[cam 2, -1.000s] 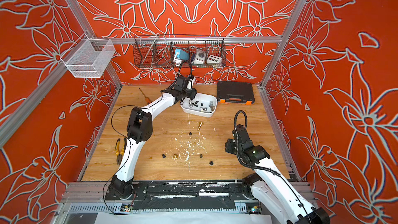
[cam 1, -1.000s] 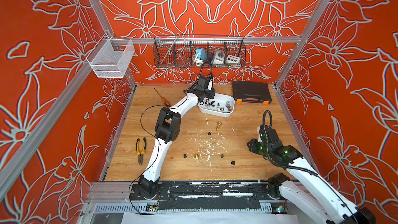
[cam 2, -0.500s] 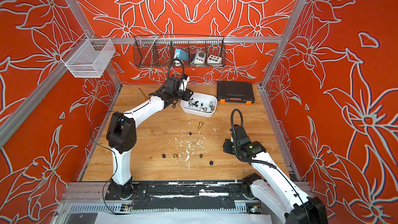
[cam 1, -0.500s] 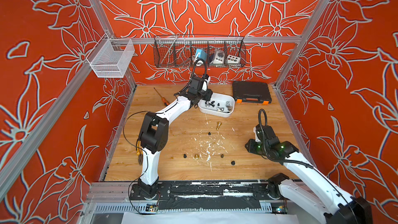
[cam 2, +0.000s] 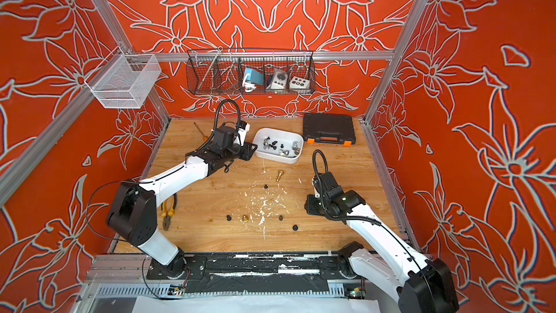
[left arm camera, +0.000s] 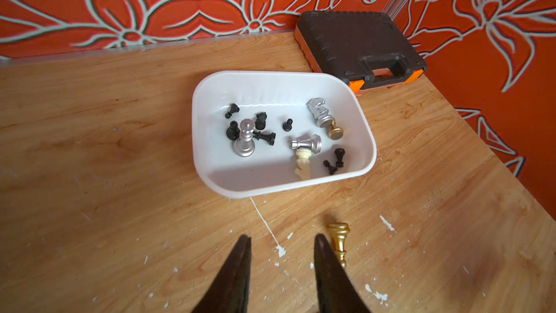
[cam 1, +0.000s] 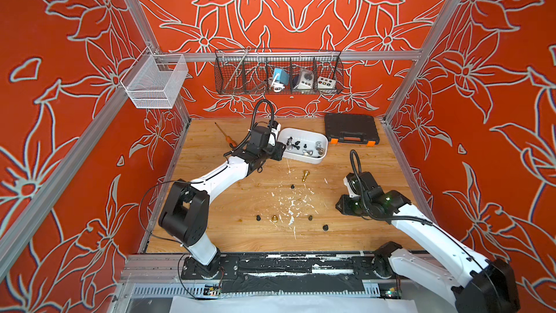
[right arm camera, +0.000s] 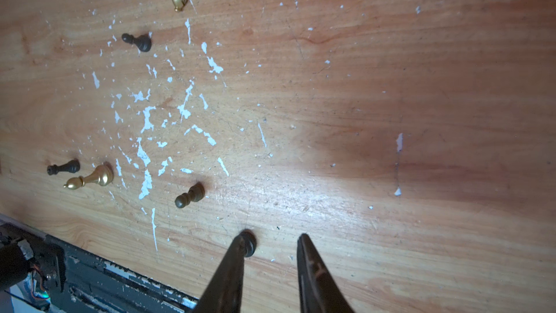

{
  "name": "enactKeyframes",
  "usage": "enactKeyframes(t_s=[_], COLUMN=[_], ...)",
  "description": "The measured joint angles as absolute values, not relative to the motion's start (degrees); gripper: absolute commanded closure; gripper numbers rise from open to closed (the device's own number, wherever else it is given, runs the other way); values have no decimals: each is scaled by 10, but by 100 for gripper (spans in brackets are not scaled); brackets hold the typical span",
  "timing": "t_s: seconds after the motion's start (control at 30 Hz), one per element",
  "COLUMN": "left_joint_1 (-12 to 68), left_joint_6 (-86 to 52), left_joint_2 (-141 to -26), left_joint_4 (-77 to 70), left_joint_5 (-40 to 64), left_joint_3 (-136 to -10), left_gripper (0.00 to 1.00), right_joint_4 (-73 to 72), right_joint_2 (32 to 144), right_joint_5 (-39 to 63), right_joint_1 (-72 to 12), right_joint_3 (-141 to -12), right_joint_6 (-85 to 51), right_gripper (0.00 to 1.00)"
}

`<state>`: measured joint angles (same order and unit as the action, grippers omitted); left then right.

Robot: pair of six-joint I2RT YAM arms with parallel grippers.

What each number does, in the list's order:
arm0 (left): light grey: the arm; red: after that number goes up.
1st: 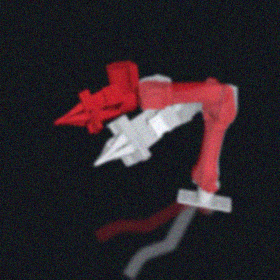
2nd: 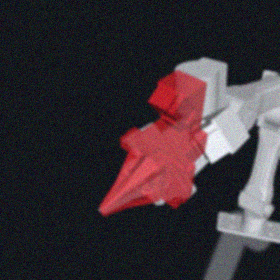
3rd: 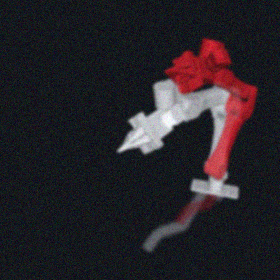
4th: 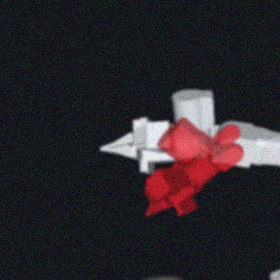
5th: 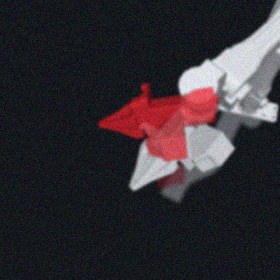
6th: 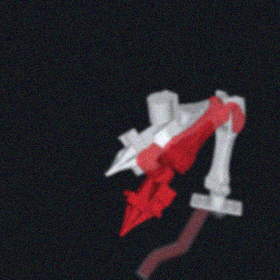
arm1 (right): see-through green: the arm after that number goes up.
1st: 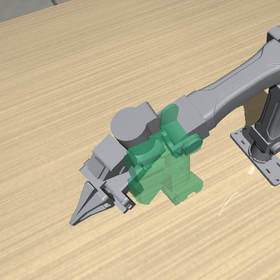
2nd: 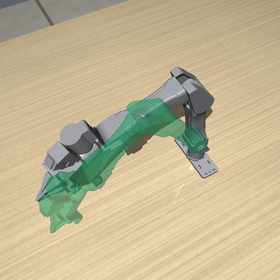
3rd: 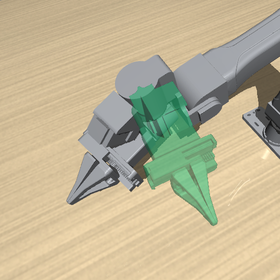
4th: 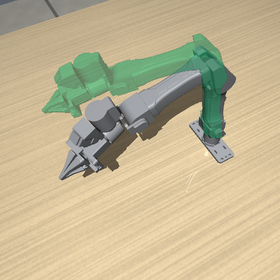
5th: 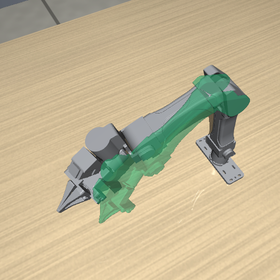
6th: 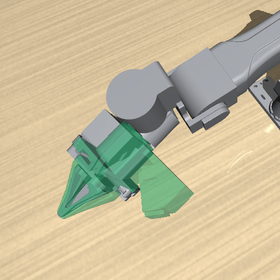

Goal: Put the chess pieces into the storage box
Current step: Pick up the chess piece at the center of the board.

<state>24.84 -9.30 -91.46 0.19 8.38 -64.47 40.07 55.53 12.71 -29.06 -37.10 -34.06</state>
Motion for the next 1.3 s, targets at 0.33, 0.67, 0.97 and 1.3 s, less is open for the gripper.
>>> enactKeyframes(t_s=[0.33,0.67,0.97,1.3], left_joint_1=[248,248,248,248], left_joint_6=[-123,-134,-140,-142], left_joint_2=[-839,-809,-800,-790], left_joint_4=[-11,-13,-13,-13], left_joint_5=[64,56,57,57], left_joint_3=[-523,-497,-486,-486], left_gripper=[64,64,63,63], right_joint_4=[433,450,459,459], right_joint_2=[639,683,720,769], right_joint_5=[121,101,87,79], right_joint_1=[-366,-435,-474,-499], right_joint_3=[-424,-442,-444,-456], right_joint_6=[-324,-323,-325,-327], right_gripper=[68,68,68,72])
